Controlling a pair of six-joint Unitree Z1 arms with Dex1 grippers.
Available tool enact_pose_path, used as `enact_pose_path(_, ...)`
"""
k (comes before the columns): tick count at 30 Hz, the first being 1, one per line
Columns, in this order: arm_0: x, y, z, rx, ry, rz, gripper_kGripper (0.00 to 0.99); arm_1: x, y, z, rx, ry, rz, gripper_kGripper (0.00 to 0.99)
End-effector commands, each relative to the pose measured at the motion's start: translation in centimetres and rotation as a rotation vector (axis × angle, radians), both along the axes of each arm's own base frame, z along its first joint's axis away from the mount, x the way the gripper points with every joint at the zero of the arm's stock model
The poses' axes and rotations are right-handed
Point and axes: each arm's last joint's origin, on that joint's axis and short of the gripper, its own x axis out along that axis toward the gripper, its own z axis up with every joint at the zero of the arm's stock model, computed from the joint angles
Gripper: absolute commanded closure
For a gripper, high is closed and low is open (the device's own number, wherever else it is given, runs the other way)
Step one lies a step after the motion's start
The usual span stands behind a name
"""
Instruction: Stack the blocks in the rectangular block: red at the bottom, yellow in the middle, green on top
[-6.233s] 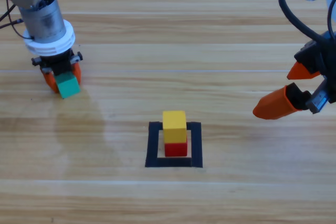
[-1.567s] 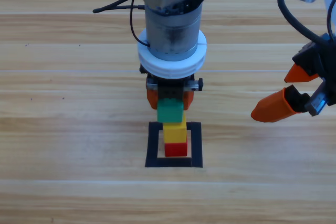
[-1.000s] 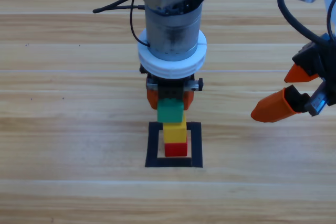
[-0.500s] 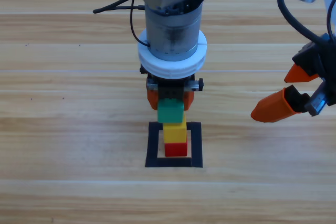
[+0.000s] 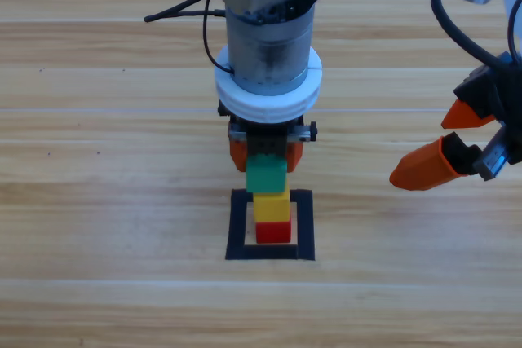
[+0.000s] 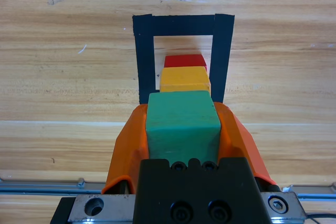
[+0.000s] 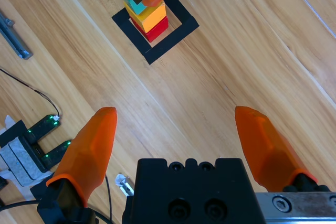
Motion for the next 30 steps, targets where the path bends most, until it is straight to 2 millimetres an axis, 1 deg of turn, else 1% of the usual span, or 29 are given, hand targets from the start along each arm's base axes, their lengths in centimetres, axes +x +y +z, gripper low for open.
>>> enact_pose_path(1,-0.3,-1.2,-1.4,0.001,0.016,-0.013,0.990,0.9,0.1,-1.2,-0.011,0.035,-0.019,0.000)
enact_pose_path(30,-0.3,-1.8,-2.8,0.018,0.030,0.000,0.990,1.0,0.2,-1.4,-0.015,0.038,-0.019,0.000)
